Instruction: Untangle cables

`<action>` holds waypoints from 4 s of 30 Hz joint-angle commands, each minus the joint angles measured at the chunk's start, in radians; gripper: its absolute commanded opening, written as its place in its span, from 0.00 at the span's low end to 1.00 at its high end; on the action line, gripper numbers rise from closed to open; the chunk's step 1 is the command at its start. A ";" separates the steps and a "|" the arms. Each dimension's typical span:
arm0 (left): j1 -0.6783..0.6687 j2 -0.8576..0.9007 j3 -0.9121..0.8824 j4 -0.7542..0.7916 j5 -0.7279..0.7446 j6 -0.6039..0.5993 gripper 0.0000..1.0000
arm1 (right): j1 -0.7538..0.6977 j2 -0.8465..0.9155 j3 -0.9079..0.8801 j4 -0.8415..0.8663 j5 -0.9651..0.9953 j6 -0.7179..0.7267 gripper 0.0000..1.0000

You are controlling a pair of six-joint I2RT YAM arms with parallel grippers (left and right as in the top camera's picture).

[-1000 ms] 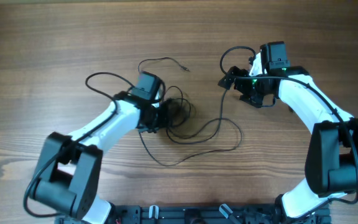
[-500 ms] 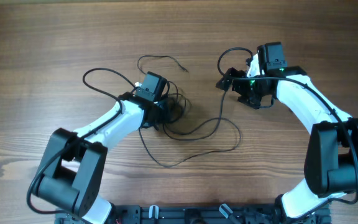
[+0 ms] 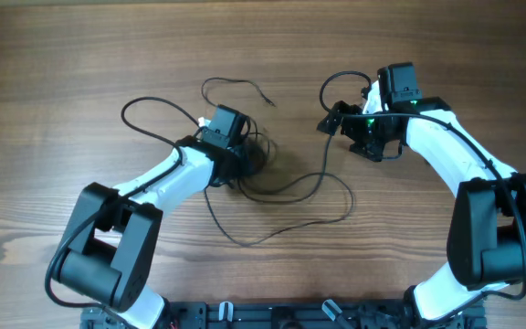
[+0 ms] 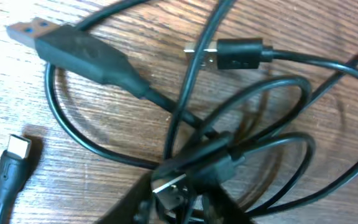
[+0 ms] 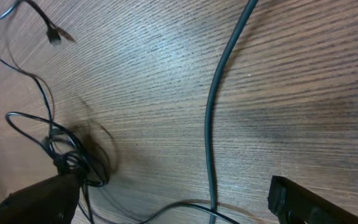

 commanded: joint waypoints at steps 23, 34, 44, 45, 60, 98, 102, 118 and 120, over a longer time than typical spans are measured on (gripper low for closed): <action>0.003 -0.416 -0.017 0.062 0.350 0.082 0.04 | 0.349 -0.024 0.009 0.404 -0.219 -0.106 0.04; 0.373 -0.608 -0.017 0.047 0.687 0.188 0.04 | 0.165 -0.024 0.008 0.171 0.040 -0.024 0.04; 0.307 -0.579 -0.018 -0.040 0.673 0.239 0.57 | 0.173 -0.024 0.008 0.428 -0.528 -0.204 0.04; 0.290 -0.570 -0.018 -0.040 0.671 0.240 0.59 | 0.178 -0.024 0.008 0.428 -0.528 -0.207 0.04; 0.286 -0.367 -0.018 -0.156 0.252 0.249 0.04 | 0.121 -0.032 0.010 0.357 -0.475 -0.245 0.04; 1.251 -0.428 -0.017 0.277 0.838 0.106 0.04 | -0.756 -0.065 0.010 -0.050 -0.014 -0.223 0.81; 0.942 -0.428 -0.017 0.282 0.862 0.303 0.04 | -0.689 -0.065 0.010 -0.042 0.031 -0.227 1.00; -0.114 0.051 -0.017 0.548 0.383 0.549 0.21 | -0.674 -0.065 0.007 -0.071 0.035 -0.230 1.00; -0.146 0.054 -0.017 0.542 0.313 0.501 1.00 | -0.654 -0.065 0.006 -0.071 0.035 -0.230 1.00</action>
